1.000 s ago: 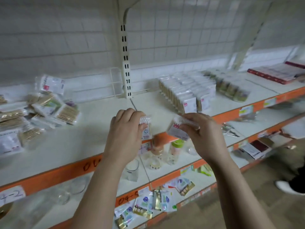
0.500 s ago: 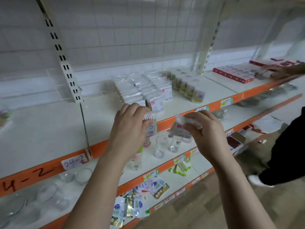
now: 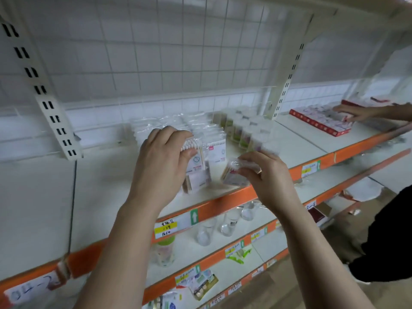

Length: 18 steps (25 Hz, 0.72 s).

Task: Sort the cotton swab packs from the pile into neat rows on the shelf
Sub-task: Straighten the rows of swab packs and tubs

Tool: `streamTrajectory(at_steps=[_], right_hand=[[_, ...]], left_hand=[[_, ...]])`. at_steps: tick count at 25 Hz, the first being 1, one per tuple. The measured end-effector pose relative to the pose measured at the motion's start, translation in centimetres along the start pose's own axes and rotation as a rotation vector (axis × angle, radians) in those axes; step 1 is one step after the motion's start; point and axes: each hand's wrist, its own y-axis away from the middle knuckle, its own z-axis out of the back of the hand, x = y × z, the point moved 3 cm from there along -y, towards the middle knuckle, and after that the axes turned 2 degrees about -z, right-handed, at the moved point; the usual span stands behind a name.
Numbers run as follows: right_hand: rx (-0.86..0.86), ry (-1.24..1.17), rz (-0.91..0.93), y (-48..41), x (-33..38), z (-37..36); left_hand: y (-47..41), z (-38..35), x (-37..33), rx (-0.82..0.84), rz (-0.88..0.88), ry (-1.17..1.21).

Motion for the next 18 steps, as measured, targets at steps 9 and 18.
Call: streamTrajectory(at_steps=[9,18], right_hand=[[0.098,-0.016,0.063,-7.1,-2.6,-6.2],[0.184,-0.161,0.112,-9.0,-3.8,-8.9]], left_hand=[[-4.2,-1.0,4.3,-0.029,0.075,-0.027],[-4.2,-2.3,5.0,-0.004,0.127,-0.070]])
